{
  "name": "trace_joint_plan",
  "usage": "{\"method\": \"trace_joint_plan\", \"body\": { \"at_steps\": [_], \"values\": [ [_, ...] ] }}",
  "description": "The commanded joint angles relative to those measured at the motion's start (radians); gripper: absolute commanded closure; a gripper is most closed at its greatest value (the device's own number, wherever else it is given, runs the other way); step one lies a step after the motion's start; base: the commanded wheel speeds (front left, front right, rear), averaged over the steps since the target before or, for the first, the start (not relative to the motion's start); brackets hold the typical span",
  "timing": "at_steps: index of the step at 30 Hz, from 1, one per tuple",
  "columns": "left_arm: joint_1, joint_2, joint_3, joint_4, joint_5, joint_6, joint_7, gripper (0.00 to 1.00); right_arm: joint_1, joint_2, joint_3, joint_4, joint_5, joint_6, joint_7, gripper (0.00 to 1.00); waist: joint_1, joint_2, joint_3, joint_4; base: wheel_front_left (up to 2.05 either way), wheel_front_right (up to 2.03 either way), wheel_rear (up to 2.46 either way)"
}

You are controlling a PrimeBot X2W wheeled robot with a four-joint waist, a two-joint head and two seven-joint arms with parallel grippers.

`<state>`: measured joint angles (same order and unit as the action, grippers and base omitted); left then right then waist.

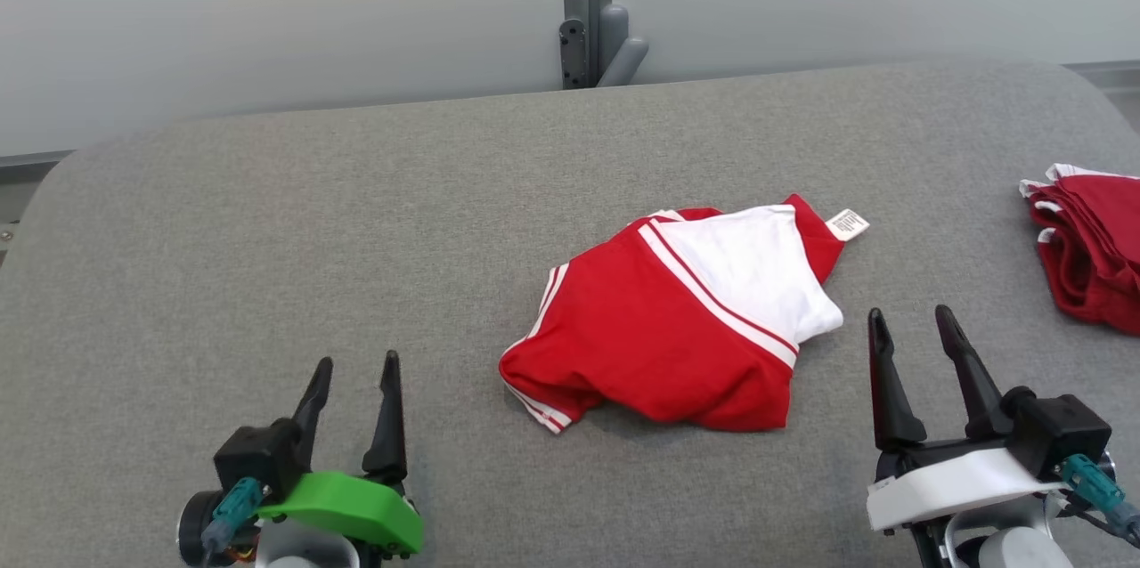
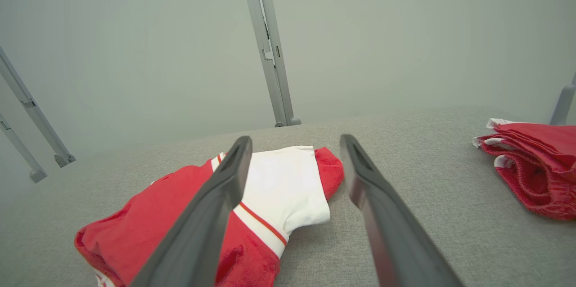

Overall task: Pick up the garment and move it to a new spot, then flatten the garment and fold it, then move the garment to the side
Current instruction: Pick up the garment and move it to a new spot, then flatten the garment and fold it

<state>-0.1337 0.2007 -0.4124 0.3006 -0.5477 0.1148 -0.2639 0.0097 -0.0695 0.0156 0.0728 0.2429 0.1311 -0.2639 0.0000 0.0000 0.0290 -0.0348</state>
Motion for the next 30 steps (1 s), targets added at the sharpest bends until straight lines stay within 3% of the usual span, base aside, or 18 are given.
{"method": "trace_joint_plan", "body": {
  "at_steps": [1, 5, 12, 30],
  "values": [
    [0.044, -0.016, 0.048, -0.028, 0.035, 0.007, 0.000, 0.00, 0.019, 0.001, 0.015, 0.000, -0.006, -0.001, 0.000, 0.00, 0.0000, 0.0000, -0.027, 0.031, 0.00, 0.00, 0.00],
    [0.133, -0.057, 0.135, -0.096, 0.154, 0.002, 0.000, 0.00, 0.044, 0.004, 0.026, -0.002, -0.016, -0.001, 0.000, 0.00, 0.0000, 0.0000, -0.041, 0.044, 0.00, 0.00, 0.00],
    [0.255, -0.116, 0.186, -0.170, 0.345, -0.004, 0.000, 0.00, 0.090, 0.010, 0.032, 0.009, -0.029, -0.001, 0.000, 0.00, 0.0000, 0.0000, -0.071, 0.051, 0.00, 0.00, 0.00],
    [0.298, -0.150, 0.247, -0.141, 0.406, -0.061, 0.000, 0.00, 0.120, 0.009, 0.036, 0.043, -0.041, -0.001, 0.000, 0.00, 0.0000, 0.0000, -0.098, 0.054, 0.00, 0.00, 0.00]
  ]
}}
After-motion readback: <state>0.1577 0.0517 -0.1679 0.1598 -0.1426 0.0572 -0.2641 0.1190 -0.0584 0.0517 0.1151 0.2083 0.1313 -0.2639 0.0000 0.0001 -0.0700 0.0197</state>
